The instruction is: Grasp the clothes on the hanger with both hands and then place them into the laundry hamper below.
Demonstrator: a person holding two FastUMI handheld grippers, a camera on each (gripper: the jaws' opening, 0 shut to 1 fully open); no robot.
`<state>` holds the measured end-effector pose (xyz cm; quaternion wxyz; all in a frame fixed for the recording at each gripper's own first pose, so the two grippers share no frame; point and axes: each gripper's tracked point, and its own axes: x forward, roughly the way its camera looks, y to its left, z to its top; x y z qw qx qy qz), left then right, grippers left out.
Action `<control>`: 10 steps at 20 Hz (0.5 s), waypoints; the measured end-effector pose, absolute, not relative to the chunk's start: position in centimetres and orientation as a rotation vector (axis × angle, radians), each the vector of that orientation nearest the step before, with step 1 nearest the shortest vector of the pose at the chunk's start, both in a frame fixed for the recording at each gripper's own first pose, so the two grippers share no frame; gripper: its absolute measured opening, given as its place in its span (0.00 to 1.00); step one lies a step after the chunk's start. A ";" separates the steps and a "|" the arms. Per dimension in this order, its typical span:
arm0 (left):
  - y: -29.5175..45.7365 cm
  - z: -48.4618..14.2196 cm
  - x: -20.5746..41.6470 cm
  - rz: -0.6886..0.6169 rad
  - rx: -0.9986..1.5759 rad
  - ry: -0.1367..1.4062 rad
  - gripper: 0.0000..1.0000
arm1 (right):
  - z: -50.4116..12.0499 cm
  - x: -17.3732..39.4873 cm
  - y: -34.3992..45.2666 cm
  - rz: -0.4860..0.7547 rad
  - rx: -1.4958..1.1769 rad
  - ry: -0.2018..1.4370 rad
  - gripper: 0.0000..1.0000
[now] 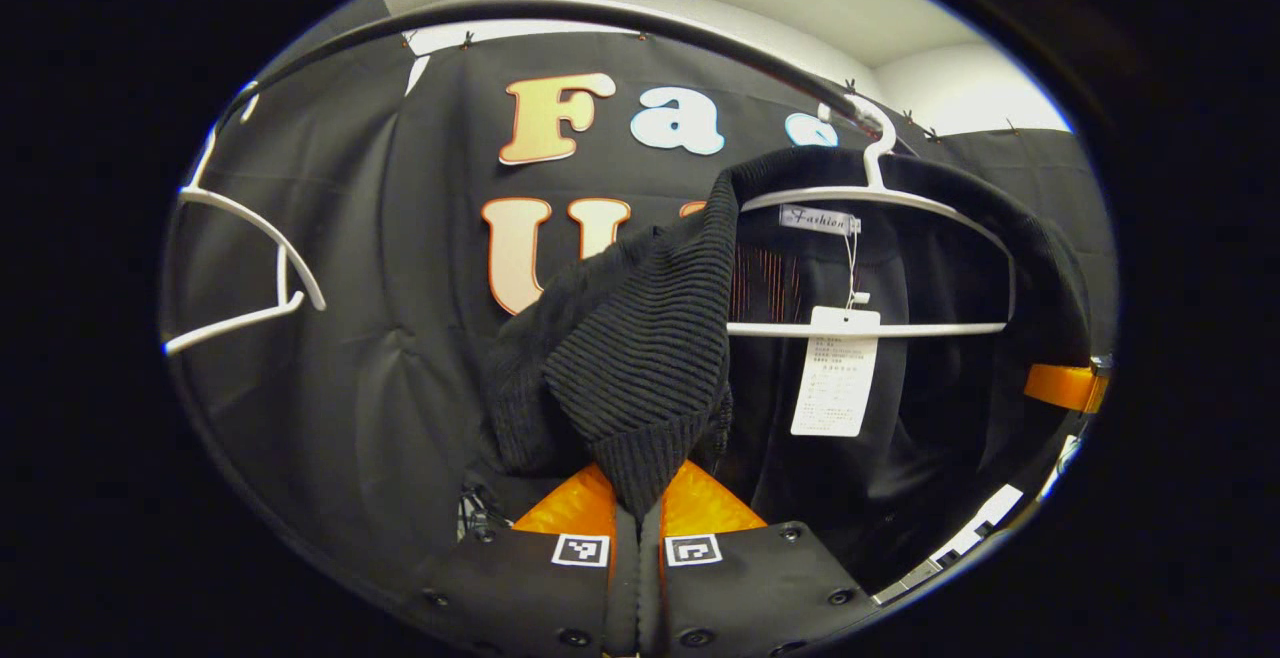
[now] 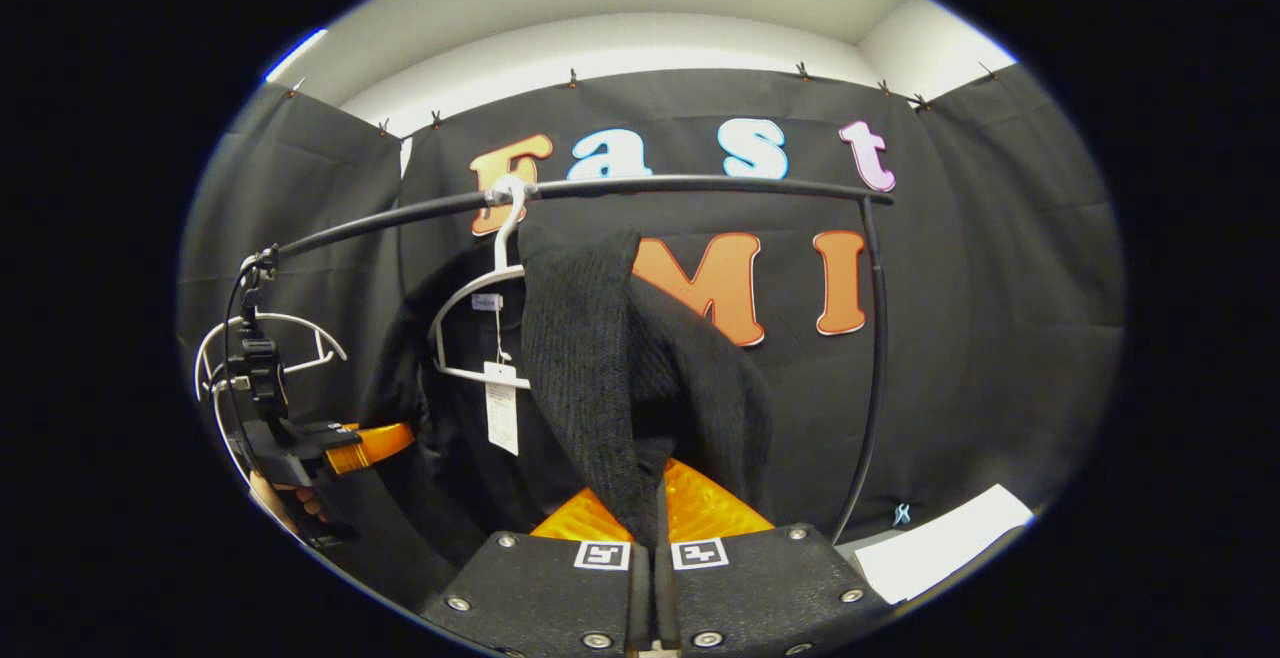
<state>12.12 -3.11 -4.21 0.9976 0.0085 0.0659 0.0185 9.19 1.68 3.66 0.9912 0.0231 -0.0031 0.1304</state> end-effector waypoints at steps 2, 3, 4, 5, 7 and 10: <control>-2.6 -3.0 11.1 0.067 -0.003 0.116 0.06 | 5.2 8.1 0.6 0.264 0.047 -0.030 0.00; -2.3 -2.4 10.7 0.077 -0.007 0.107 0.07 | 5.9 7.6 0.3 0.267 0.055 -0.044 0.01; -2.0 -1.7 10.5 0.087 -0.006 0.099 0.07 | 6.3 7.2 -0.2 0.269 0.061 -0.056 0.01; -1.8 -1.3 10.2 0.100 -0.003 0.090 0.06 | 7.0 7.0 -0.1 0.270 0.064 -0.065 0.01; -1.1 -0.4 9.6 0.116 0.000 0.075 0.07 | 8.2 6.7 -0.4 0.264 0.055 -0.083 0.01; 0.1 1.1 9.1 0.129 0.010 0.056 0.06 | 9.2 6.3 -0.9 0.251 0.037 -0.091 0.00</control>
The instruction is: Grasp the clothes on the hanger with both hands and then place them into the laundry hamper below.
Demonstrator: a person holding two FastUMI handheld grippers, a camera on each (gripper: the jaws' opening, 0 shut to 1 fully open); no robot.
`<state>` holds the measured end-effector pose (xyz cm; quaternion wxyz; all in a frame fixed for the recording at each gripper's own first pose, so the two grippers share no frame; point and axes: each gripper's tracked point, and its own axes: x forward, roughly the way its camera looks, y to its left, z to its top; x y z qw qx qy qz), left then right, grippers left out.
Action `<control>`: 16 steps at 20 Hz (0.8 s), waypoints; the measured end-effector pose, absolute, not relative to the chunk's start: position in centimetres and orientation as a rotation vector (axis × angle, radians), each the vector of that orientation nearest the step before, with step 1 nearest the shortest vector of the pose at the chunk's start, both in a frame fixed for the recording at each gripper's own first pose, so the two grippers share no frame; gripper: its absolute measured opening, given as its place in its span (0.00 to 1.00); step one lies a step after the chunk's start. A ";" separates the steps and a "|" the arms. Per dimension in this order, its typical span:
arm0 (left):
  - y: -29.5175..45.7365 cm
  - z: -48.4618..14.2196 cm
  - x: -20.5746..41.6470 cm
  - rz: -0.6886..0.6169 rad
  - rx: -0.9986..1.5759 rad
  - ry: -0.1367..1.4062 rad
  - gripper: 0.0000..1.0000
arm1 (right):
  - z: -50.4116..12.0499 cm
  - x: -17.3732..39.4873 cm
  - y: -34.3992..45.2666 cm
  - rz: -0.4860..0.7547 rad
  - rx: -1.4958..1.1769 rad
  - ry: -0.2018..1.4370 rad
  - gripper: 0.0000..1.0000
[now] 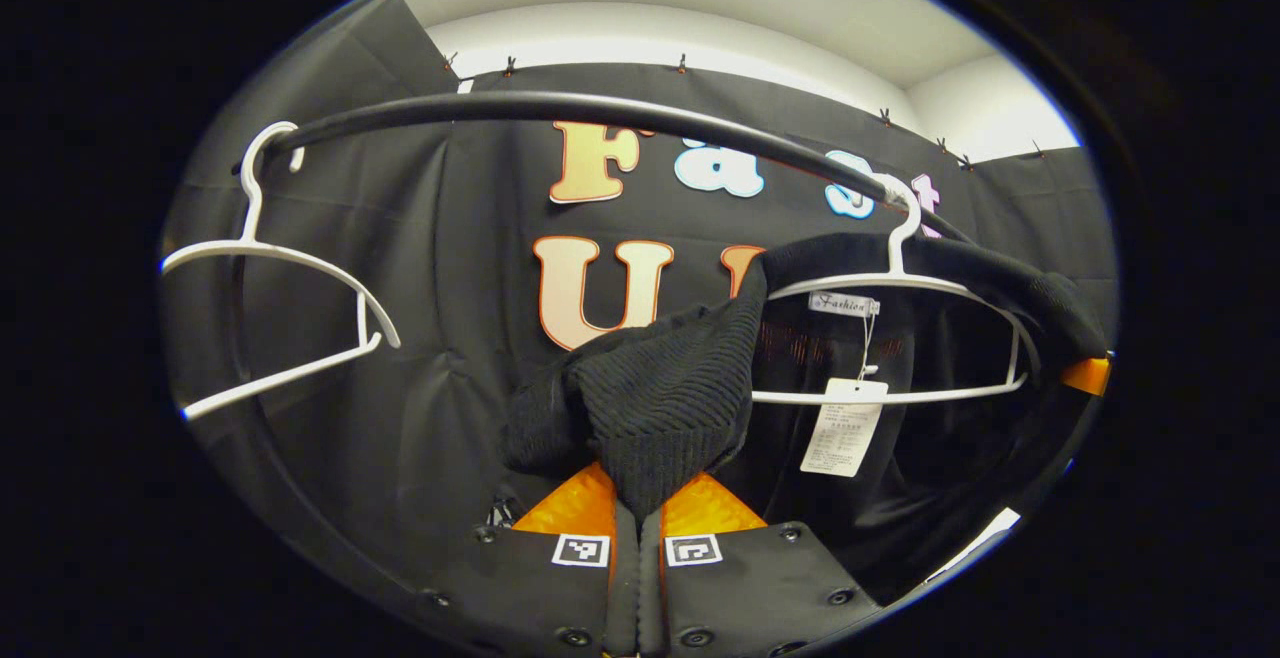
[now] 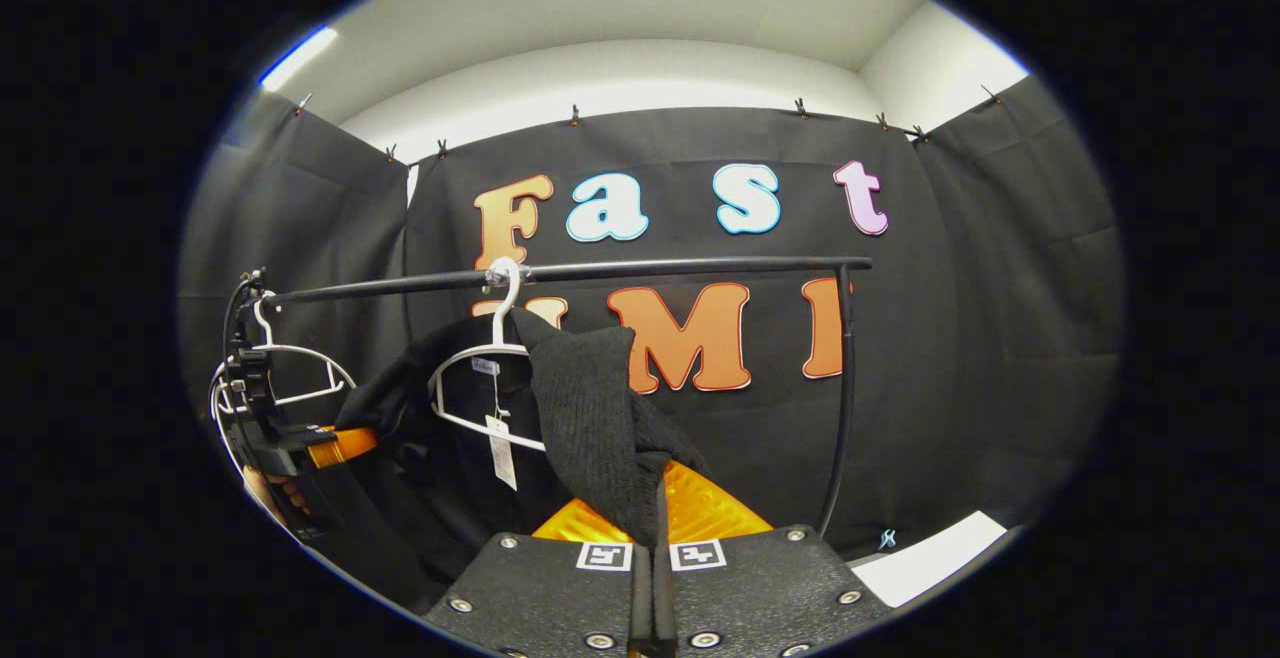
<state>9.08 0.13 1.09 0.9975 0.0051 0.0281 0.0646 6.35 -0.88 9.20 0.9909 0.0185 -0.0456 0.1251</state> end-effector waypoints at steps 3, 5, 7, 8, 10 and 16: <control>1.0 2.4 9.0 0.132 0.039 0.038 0.06 | 9.9 6.4 -1.7 0.219 0.037 -0.106 0.00; 1.3 2.8 9.7 0.132 0.063 0.032 0.09 | 10.5 6.7 -2.4 0.187 0.035 -0.112 0.00; 1.8 3.3 10.4 0.124 0.070 0.025 0.06 | 11.0 6.9 -2.9 0.155 0.041 -0.115 0.00; 2.3 3.5 10.8 0.120 0.068 0.021 0.06 | 11.2 7.0 -3.2 0.139 0.040 -0.117 0.00; 3.2 4.0 11.5 0.110 0.058 0.006 0.06 | 11.6 7.4 -3.7 0.101 0.028 -0.129 0.00; 5.8 4.7 13.9 0.093 0.075 -0.026 0.06 | 12.0 8.8 -5.7 -0.006 0.026 -0.140 0.00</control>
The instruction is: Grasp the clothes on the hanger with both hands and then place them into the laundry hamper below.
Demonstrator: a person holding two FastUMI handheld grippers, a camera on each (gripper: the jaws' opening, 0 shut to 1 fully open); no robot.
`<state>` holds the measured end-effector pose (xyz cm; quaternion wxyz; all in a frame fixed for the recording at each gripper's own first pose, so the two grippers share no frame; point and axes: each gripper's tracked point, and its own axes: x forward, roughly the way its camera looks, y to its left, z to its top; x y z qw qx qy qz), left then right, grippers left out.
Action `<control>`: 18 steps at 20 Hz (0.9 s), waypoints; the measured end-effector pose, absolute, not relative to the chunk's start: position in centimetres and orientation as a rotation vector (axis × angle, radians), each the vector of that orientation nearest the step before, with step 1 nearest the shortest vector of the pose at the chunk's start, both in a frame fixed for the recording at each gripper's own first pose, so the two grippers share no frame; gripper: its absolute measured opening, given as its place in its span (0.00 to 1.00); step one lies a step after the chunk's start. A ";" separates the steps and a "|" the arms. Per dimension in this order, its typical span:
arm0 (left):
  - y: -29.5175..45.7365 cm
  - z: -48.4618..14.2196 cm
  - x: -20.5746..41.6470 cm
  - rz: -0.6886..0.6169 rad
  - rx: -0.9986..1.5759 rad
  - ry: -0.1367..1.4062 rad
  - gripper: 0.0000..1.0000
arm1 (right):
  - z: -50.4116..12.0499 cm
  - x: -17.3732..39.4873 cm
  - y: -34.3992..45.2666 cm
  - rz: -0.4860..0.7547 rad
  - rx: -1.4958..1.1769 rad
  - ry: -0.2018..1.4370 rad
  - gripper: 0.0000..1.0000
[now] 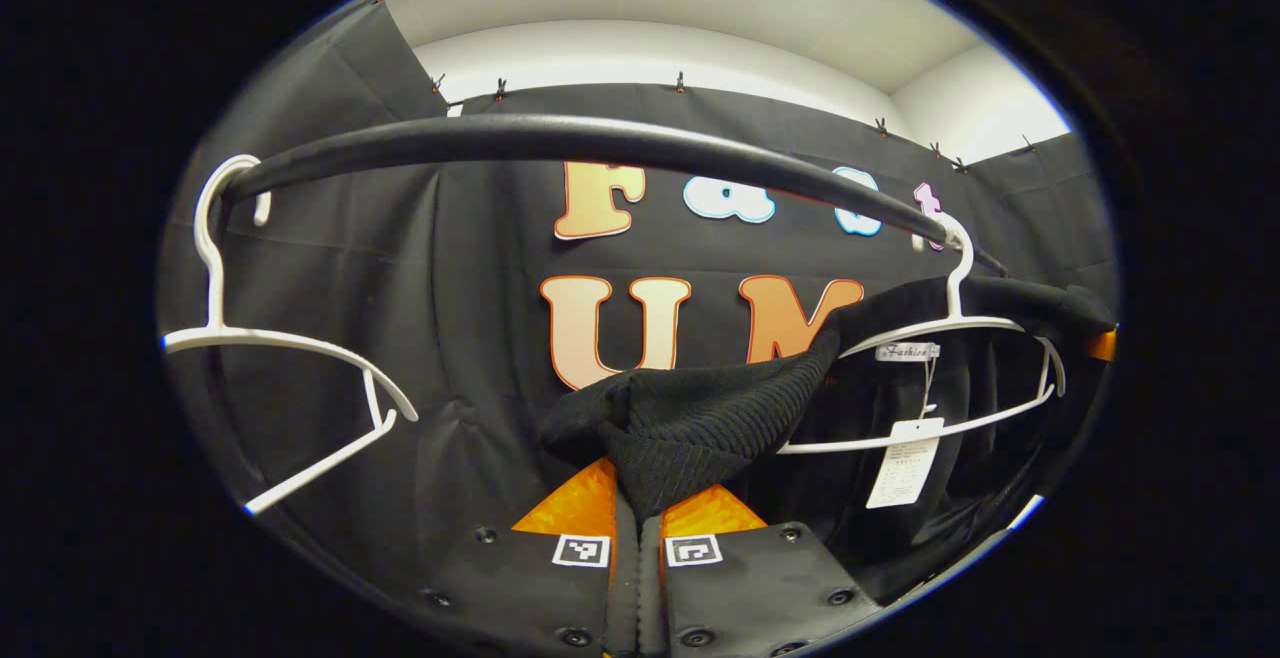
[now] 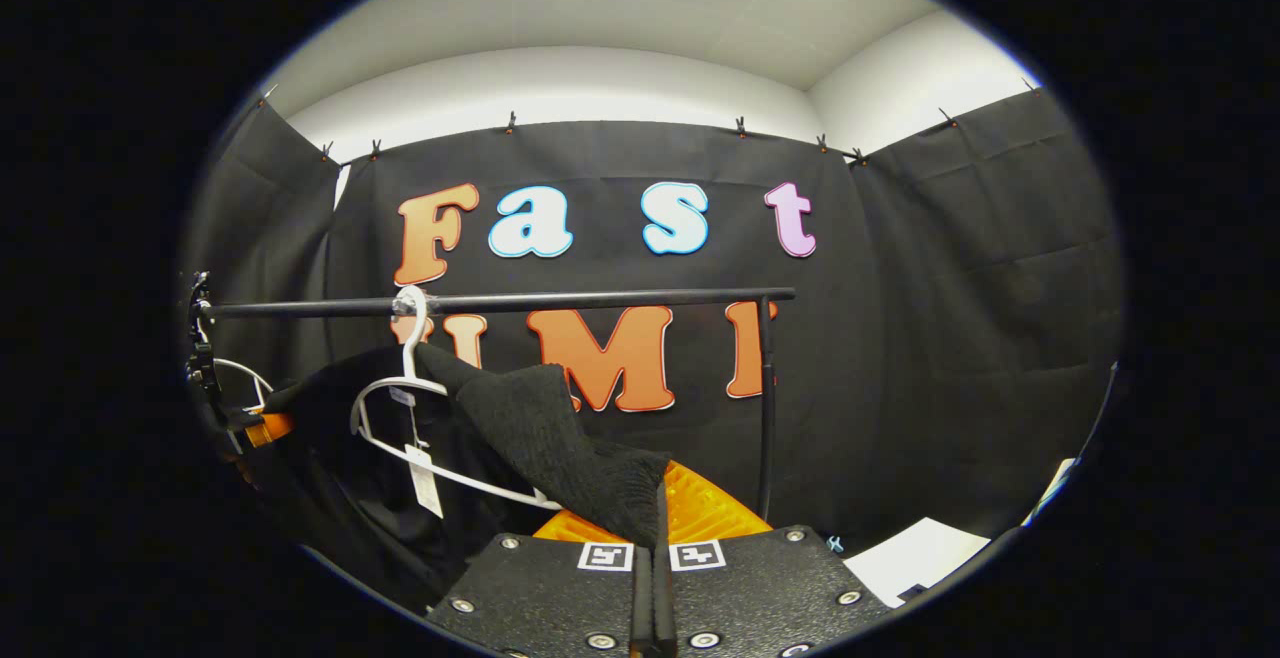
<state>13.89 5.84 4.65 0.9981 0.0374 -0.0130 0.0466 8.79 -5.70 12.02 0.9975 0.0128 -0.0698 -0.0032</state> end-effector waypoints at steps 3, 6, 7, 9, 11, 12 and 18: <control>6.7 4.7 15.5 0.096 0.083 -0.036 0.07 | 12.0 9.3 -6.4 -0.045 0.027 -0.139 0.00; 7.1 4.7 16.5 0.090 0.060 -0.036 0.06 | 11.6 10.2 -7.4 -0.072 0.024 -0.126 0.00; 7.5 4.7 16.8 0.094 0.066 -0.038 0.09 | 11.4 10.7 -7.6 -0.078 0.017 -0.121 0.00; 7.8 4.9 17.6 0.102 0.065 -0.039 0.06 | 10.8 11.7 -8.0 -0.082 0.012 -0.106 0.00; 7.5 4.8 18.3 0.107 0.044 -0.033 0.07 | 9.7 12.6 -8.1 -0.079 0.023 -0.073 0.00; 7.6 4.5 18.4 0.112 0.035 -0.029 0.07 | 9.3 12.9 -8.0 -0.074 0.036 -0.063 0.00; 7.5 2.3 19.7 0.115 0.015 0.018 0.07 | 7.1 15.1 -8.5 -0.054 0.075 -0.041 0.00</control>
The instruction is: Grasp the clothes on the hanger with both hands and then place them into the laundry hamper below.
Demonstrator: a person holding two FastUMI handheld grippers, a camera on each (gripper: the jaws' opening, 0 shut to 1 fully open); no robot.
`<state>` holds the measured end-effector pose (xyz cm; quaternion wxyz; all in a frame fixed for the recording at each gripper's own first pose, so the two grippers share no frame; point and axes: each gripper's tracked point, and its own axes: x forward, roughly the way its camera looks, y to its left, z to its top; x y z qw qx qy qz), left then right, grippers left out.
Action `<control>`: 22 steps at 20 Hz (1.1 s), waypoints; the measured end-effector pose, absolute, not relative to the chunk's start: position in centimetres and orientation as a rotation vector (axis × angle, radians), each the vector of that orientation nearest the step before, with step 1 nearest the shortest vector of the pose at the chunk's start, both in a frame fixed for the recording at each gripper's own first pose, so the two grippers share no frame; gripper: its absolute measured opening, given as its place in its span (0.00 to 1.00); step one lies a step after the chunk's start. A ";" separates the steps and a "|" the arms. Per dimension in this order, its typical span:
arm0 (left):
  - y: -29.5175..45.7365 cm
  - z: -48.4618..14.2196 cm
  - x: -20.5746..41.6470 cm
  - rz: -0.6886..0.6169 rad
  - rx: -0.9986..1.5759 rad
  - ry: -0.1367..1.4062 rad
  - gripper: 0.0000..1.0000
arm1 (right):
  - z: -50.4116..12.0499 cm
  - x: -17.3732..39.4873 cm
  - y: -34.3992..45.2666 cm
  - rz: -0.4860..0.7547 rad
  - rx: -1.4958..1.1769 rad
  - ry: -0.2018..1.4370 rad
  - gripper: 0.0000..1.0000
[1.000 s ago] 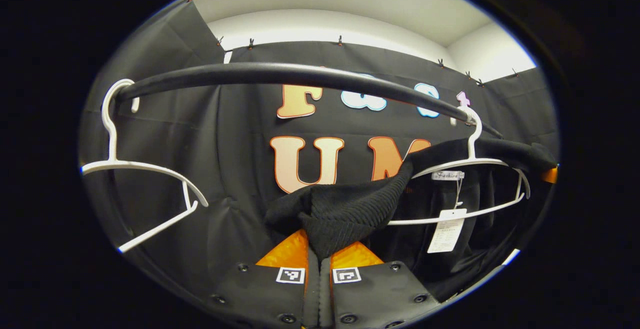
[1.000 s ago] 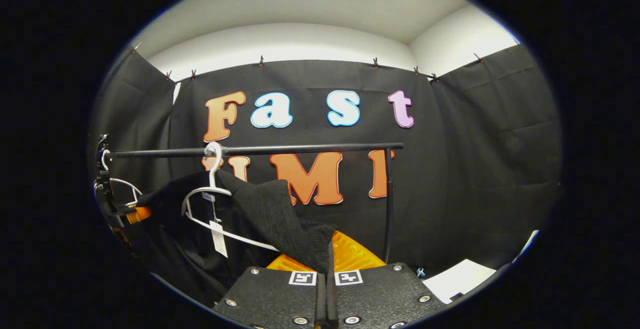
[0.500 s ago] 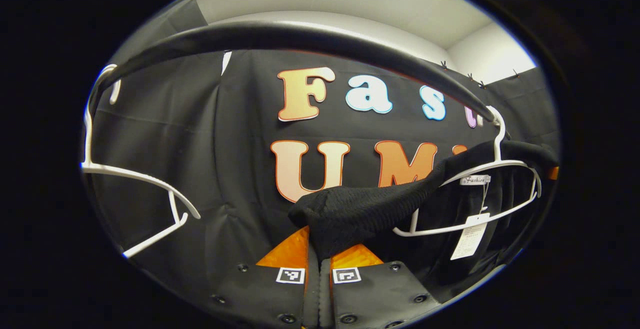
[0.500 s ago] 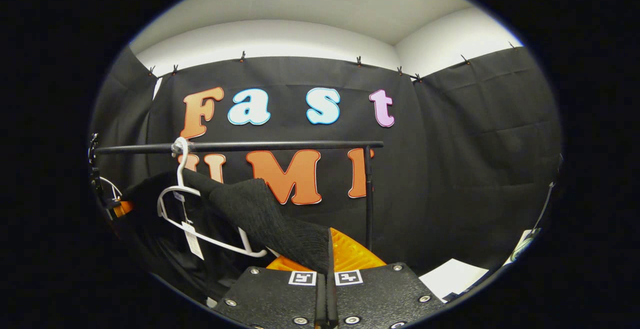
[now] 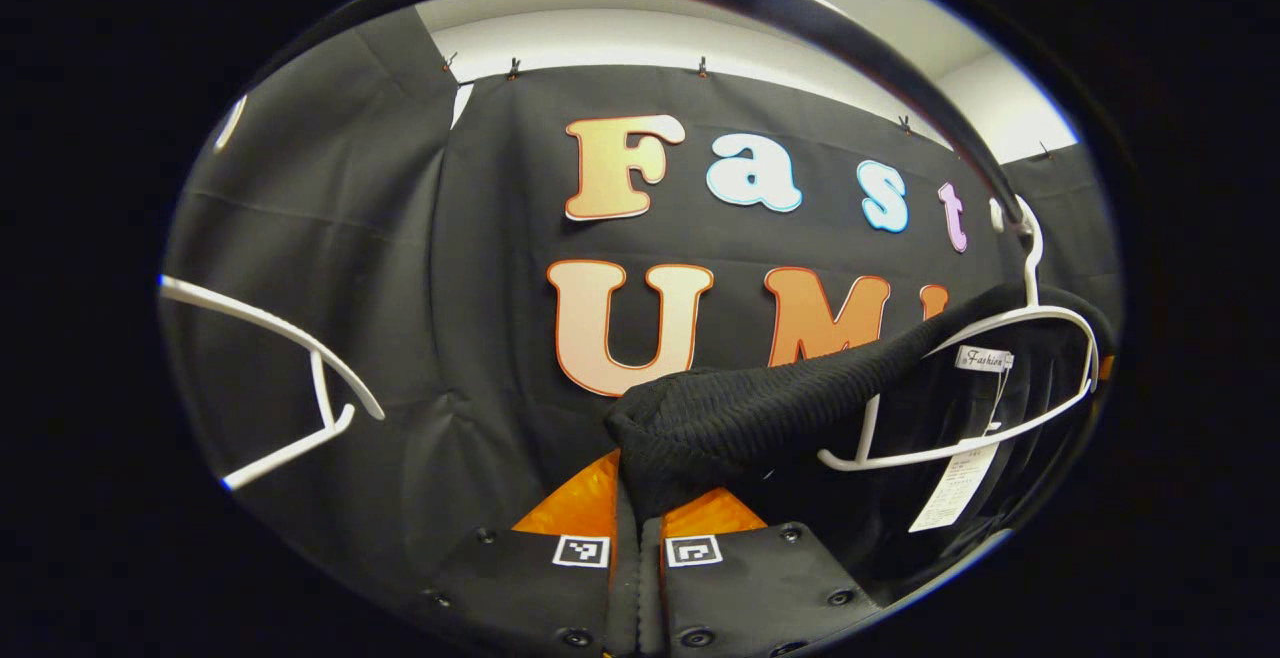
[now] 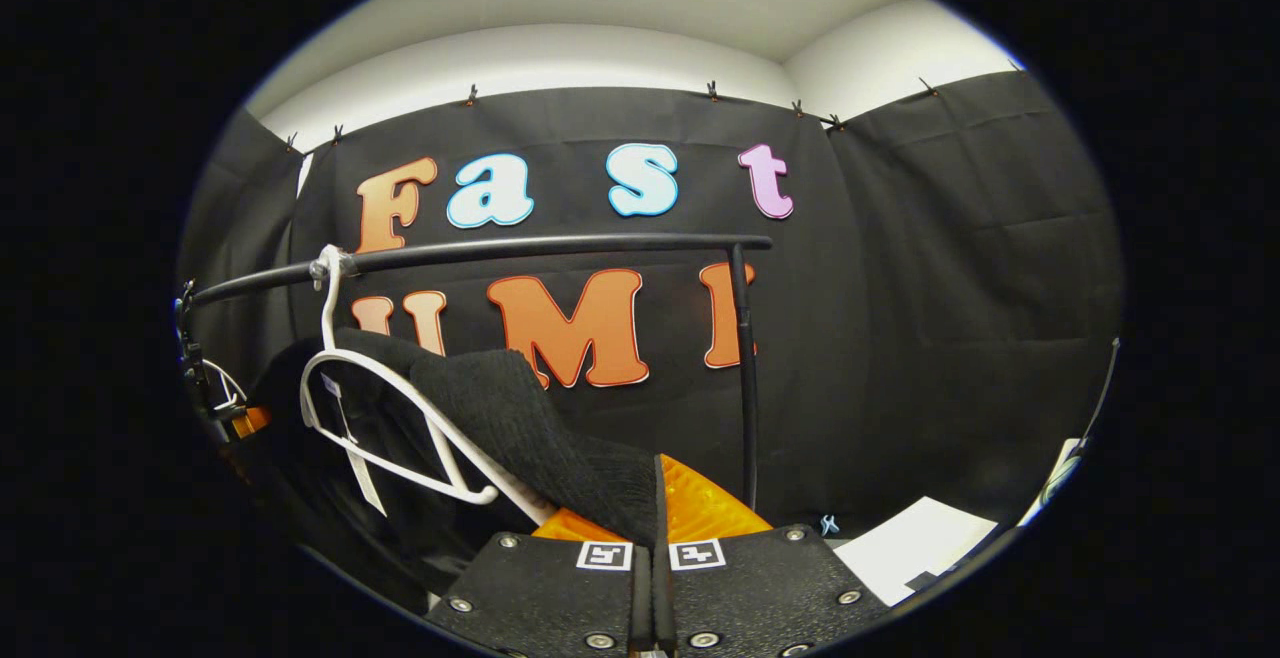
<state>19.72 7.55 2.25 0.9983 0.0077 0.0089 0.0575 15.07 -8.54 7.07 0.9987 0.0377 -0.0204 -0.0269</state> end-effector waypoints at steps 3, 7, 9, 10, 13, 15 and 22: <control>7.8 1.2 20.2 0.123 0.001 0.034 0.07 | 5.0 15.6 -8.3 -0.038 0.122 -0.006 0.00; 7.5 0.4 20.0 0.124 0.027 0.049 0.09 | 2.2 15.7 -8.1 -0.041 0.124 0.017 0.00; 7.7 -0.4 20.2 0.129 0.014 0.065 0.06 | 0.3 15.3 -7.5 -0.038 0.138 0.049 0.00; 7.6 -1.0 20.0 0.129 0.002 0.074 0.07 | -0.7 15.3 -7.4 -0.038 0.145 0.061 0.00; 7.3 -2.3 19.1 0.129 -0.007 0.103 0.06 | -3.0 15.1 -6.9 -0.025 0.157 0.091 0.00; 7.0 -3.5 19.2 0.129 -0.003 0.117 0.06 | -4.5 15.1 -6.4 -0.025 0.143 0.114 0.00; 8.6 -8.3 17.5 0.172 -0.010 0.206 0.06 | -8.9 14.4 -5.3 -0.016 0.134 0.192 0.00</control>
